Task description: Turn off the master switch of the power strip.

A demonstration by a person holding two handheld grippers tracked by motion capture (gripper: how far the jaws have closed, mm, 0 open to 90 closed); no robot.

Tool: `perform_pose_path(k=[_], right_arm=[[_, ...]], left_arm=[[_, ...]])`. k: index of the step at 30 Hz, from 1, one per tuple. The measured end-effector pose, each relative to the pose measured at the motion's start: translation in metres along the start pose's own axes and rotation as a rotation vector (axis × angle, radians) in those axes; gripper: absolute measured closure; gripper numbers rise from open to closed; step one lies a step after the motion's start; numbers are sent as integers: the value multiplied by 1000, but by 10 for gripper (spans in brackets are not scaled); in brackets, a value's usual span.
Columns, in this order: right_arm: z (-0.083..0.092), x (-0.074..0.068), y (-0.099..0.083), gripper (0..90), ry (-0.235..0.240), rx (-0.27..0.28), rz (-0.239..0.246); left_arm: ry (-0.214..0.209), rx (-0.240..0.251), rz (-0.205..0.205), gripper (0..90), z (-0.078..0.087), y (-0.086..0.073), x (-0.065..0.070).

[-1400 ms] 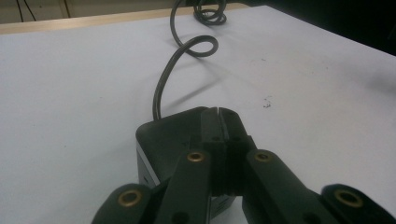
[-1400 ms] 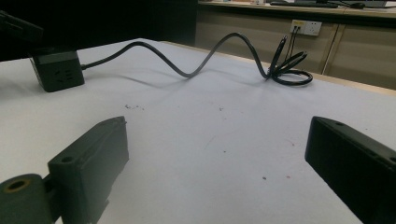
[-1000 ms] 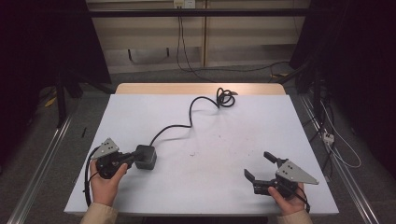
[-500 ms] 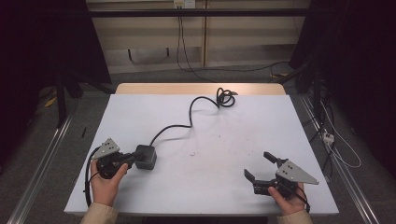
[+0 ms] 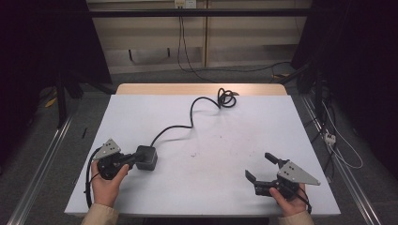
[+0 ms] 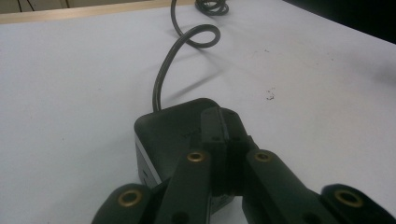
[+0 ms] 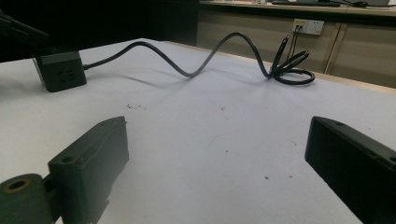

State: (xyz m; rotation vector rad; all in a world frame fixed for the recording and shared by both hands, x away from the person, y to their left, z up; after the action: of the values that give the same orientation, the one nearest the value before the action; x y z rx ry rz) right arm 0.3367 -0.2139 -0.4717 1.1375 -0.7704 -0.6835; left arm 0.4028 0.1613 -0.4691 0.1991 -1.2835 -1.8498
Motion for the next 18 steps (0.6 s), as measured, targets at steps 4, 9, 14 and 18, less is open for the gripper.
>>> perform_pose_path(k=[4, 9, 14, 18], right_arm=[[0, 0, 0, 57, -1, 1, -2], [0, 0, 0, 57, -1, 1, -2], [0, 0, 0, 57, 0, 1, -2], [0, 0, 0, 57, 1, 2, -1]], left_arm=[[3, 0, -1, 900, -1, 0, -1], [9, -7, -5, 900, -2, -1, -1], [13, -7, -10, 900, -2, -1, -2], [18, -5, -14, 900, -2, -1, -2]])
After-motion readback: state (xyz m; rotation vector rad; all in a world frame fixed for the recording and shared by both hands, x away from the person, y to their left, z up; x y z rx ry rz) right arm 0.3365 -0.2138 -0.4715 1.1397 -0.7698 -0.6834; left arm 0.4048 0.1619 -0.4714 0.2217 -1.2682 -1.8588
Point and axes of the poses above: each handheld gripper's, and its own axes: z roughly backward along the jaws, y roughly out of its top, x roughly to its right, the point moved 10 cm from there along -z, roughly forward along the jaws, and after that the axes turned 11 degrees about z, right-handed, at the moved point
